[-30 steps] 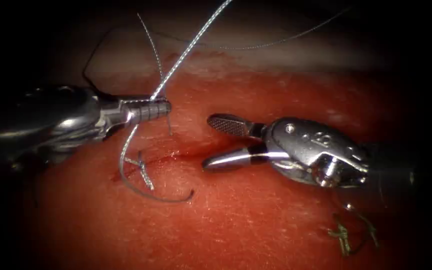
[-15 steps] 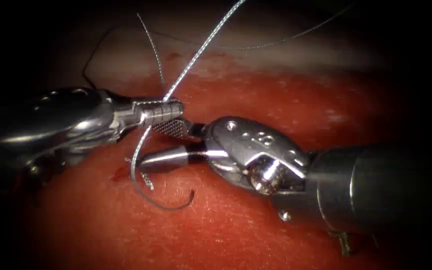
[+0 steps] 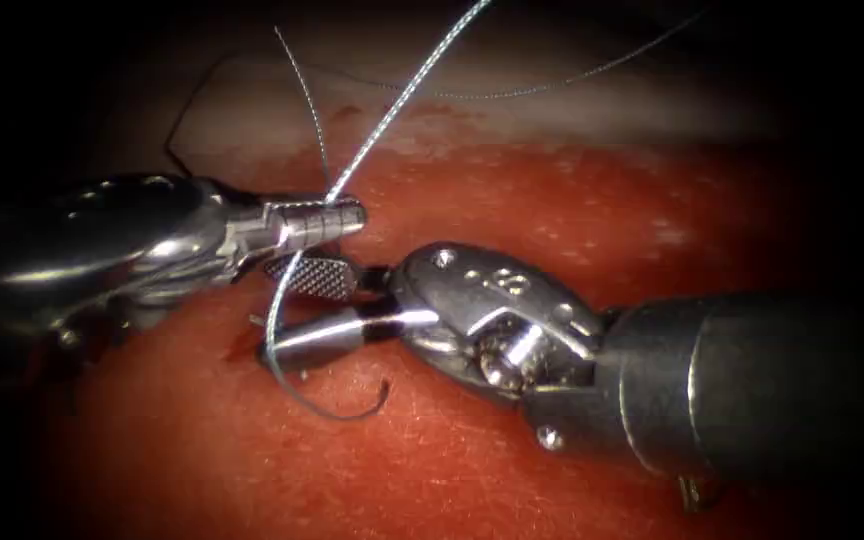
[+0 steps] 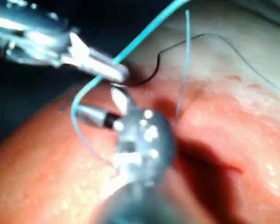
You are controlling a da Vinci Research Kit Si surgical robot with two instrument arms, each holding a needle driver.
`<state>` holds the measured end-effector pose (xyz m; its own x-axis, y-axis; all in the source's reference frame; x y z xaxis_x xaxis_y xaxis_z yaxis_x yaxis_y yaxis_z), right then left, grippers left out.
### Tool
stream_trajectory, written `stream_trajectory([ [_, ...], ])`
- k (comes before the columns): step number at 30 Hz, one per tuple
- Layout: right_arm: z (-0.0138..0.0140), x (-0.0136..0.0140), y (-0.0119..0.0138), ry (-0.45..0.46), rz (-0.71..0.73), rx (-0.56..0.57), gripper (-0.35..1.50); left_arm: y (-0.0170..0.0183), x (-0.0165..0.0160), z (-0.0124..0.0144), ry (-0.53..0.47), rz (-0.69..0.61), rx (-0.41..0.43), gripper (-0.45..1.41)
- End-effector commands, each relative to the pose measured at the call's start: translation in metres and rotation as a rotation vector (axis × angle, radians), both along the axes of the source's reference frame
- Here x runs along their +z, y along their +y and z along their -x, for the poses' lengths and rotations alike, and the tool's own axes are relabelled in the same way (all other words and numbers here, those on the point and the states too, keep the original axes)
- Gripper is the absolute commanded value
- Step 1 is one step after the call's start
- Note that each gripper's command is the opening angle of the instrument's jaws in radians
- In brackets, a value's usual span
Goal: Wound Closure
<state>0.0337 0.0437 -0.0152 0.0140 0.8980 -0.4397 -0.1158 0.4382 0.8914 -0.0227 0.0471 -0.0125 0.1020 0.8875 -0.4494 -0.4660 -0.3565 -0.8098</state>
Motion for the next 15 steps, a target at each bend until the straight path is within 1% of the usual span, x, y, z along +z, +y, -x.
stream_trajectory([
  [1,-0.0003,0.0003,-0.0002,0.001,0.005,-0.002,1.23,-0.0005,0.0006,0.0005,0.001,0.002,0.004,-0.35],
  [9,0.0014,-0.0012,0.0003,0.007,0.022,-0.009,1.25,-0.0004,0.0011,0.0002,0.006,0.022,0.014,-0.35],
  [12,0.0014,-0.0015,0.0002,0.009,0.020,-0.013,1.25,-0.0004,0.0012,0.0001,0.010,0.033,0.019,-0.35],
  [15,0.0010,-0.0017,0.0000,0.031,0.020,-0.017,1.25,-0.0004,0.0012,0.0001,0.012,0.038,0.021,-0.35],
])
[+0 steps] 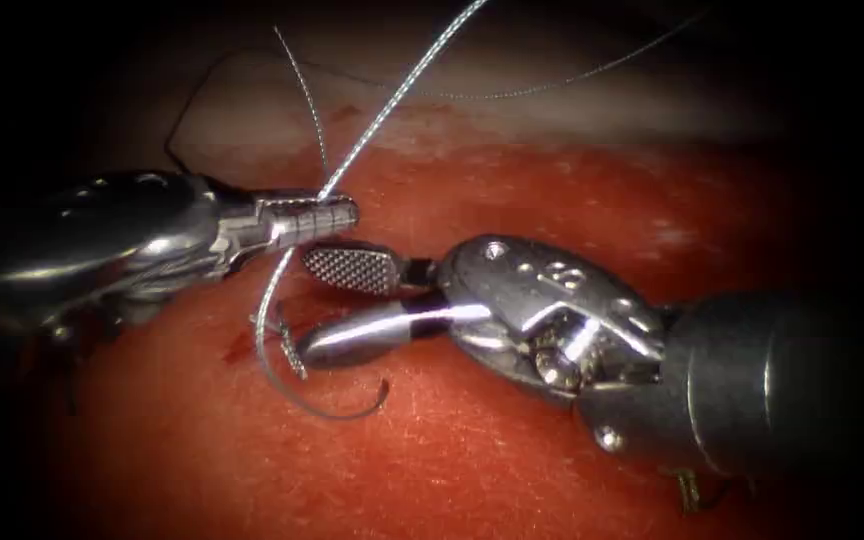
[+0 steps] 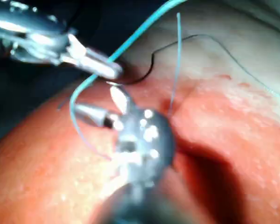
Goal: Wound Closure
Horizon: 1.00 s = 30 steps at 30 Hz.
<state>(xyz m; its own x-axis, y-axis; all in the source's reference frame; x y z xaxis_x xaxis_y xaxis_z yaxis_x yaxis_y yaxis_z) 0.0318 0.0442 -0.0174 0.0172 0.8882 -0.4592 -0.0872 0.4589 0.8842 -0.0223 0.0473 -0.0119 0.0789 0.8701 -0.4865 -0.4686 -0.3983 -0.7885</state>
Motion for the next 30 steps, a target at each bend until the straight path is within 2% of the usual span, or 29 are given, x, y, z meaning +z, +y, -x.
stream_trajectory([
  [1,-0.0010,0.0005,-0.0005,0.011,0.005,0.002,1.25,-0.0005,0.0007,0.0005,0.001,0.003,0.004,-0.35],
  [6,-0.0020,0.0010,-0.0007,0.053,-0.016,0.033,1.25,-0.0005,0.0006,0.0005,0.001,0.002,0.003,-0.35],
  [13,-0.0031,0.0026,-0.0012,0.056,-0.078,0.050,1.25,-0.0004,0.0001,0.0006,0.001,0.003,0.005,-0.35],
  [17,-0.0037,0.0026,-0.0012,0.075,-0.106,0.068,1.25,-0.0005,0.0001,0.0006,0.002,0.003,0.004,-0.35],
  [20,-0.0040,0.0025,-0.0012,0.128,-0.155,0.081,1.21,-0.0005,0.0001,0.0006,0.004,0.009,0.006,-0.35],
  [25,-0.0041,0.0023,-0.0014,0.139,-0.167,0.075,1.19,-0.0006,0.0002,0.0006,0.008,0.020,0.010,-0.35],
  [27,-0.0041,0.0023,-0.0014,0.147,-0.178,0.061,1.11,-0.0006,0.0002,0.0006,0.008,0.020,0.010,-0.35],
  [28,-0.0041,0.0023,-0.0014,0.155,-0.177,0.051,0.99,-0.0006,0.0002,0.0006,0.008,0.020,0.010,-0.35],
  [29,-0.0040,0.0023,-0.0015,0.175,-0.176,0.034,0.54,-0.0006,0.0002,0.0007,0.008,0.020,0.010,-0.35],
  [30,-0.0038,0.0022,-0.0017,0.195,-0.177,0.029,-0.35,-0.0006,0.0002,0.0006,0.008,0.020,0.010,-0.35],
])
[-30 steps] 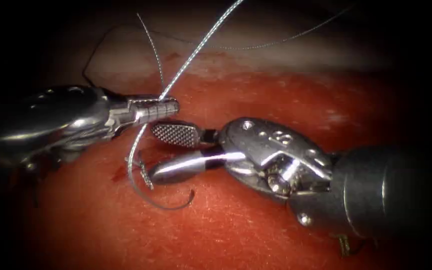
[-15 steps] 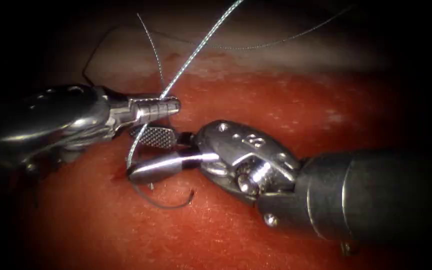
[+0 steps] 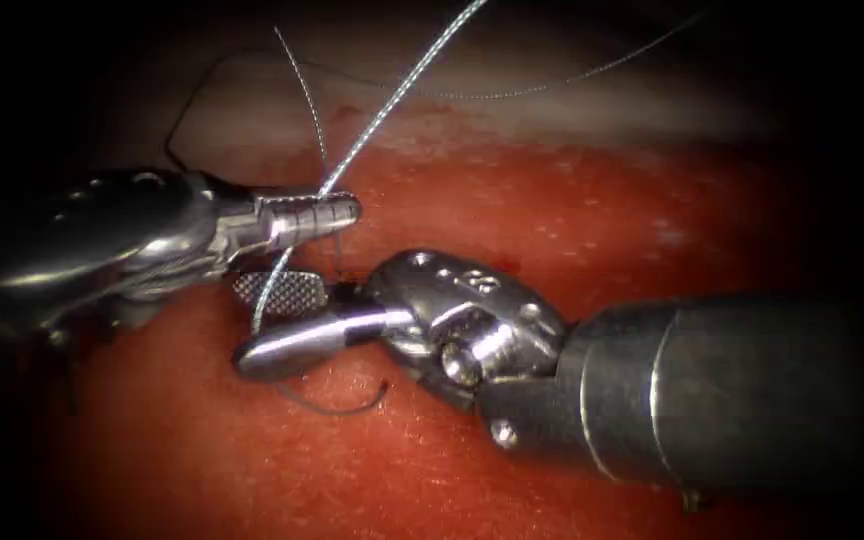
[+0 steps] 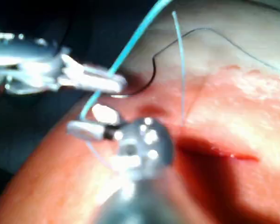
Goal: Wound Closure
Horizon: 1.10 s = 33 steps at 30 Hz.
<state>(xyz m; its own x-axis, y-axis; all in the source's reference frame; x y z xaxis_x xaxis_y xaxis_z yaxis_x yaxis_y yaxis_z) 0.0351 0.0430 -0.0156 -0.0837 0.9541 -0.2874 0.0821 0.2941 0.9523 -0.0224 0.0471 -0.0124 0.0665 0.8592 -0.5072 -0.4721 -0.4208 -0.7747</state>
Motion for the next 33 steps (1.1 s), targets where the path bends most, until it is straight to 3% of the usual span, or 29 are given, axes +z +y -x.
stream_trajectory([
  [1,-0.0004,0.0003,-0.0005,-0.003,0.021,0.005,-0.35,-0.0005,0.0007,0.0006,-0.001,-0.003,0.001,-0.35],
  [10,0.0001,0.0003,-0.0005,-0.022,0.053,0.008,-0.35,-0.0006,0.0006,0.0006,0.010,0.028,0.013,-0.35],
  [11,0.0002,0.0003,-0.0005,-0.026,0.053,0.008,-0.35,-0.0005,0.0006,0.0007,0.014,0.039,0.016,-0.27],
  [14,0.0005,0.0004,-0.0005,-0.039,0.065,-0.004,-0.35,0.0007,0.0008,0.0011,0.044,0.059,-0.009,0.45],
  [16,0.0007,0.0006,-0.0008,-0.057,0.068,-0.020,-0.35,0.0012,0.0010,0.0015,0.056,0.090,-0.004,0.68],
  [20,0.0008,0.0015,-0.0016,-0.116,0.079,-0.065,-0.35,0.0015,0.0011,0.0021,0.069,0.090,0.001,0.78],
  [25,0.0005,0.0045,-0.0043,-0.221,0.115,-0.195,-0.35,0.0026,-0.0003,0.0023,0.119,0.020,0.116,0.75],
  [31,-0.0003,0.0057,-0.0057,-0.306,0.134,-0.288,-0.35,0.0044,-0.0019,0.0023,0.194,0.008,0.202,0.72],
  [33,-0.0008,0.0060,-0.0061,-0.326,0.139,-0.306,-0.35,0.0050,-0.0024,0.0026,0.256,-0.002,0.275,0.72],
])
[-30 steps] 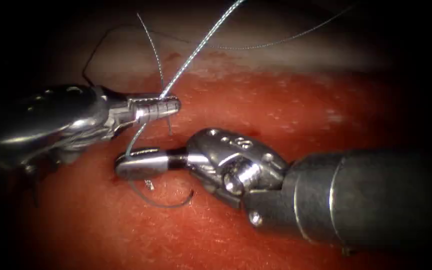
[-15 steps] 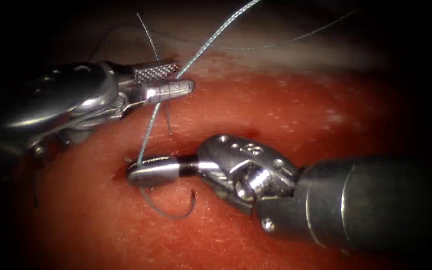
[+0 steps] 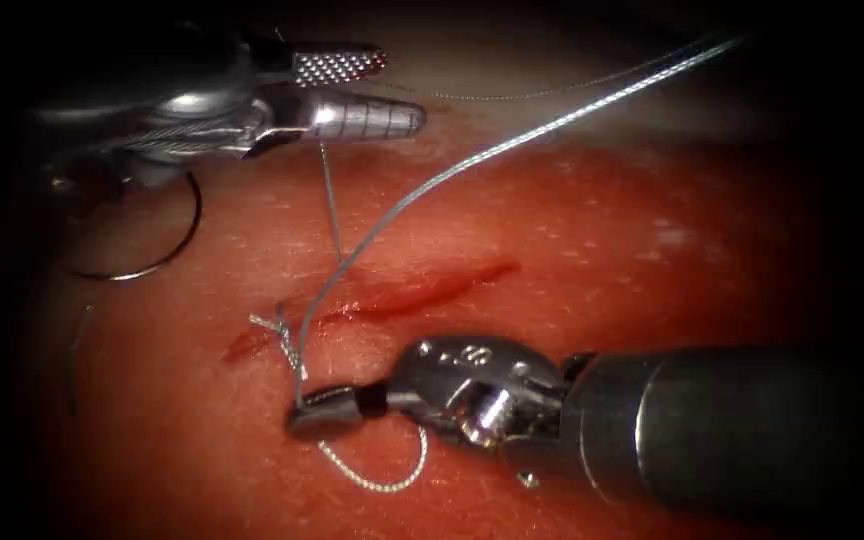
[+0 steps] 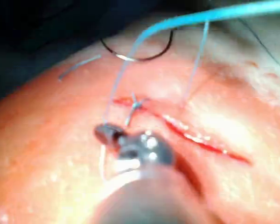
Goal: Wound Closure
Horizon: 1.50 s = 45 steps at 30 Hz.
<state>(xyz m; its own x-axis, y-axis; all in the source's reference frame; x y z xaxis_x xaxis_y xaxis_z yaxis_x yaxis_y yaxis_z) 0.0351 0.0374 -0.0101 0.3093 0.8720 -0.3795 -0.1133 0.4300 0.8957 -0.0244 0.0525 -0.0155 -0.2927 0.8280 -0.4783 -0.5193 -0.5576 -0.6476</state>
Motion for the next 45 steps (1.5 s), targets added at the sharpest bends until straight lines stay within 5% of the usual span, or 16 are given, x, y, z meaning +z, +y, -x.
stream_trajectory([
  [1,-0.0010,0.0006,-0.0005,-0.003,0.000,-0.003,-0.35,-0.0002,0.0005,0.0007,0.028,-0.010,0.039,0.72],
  [18,-0.0029,0.0026,-0.0008,-0.100,0.013,-0.021,-0.35,0.0013,-0.0043,0.0072,0.094,0.002,0.299,0.72],
  [21,-0.0038,0.0025,-0.0010,-0.121,0.014,-0.027,-0.35,0.0027,-0.0040,0.0079,0.185,0.032,0.333,0.72],
  [45,-0.0048,0.0023,-0.0015,-0.149,0.015,-0.038,-0.35,0.0043,-0.0011,0.0101,0.300,0.028,0.347,0.71],
])
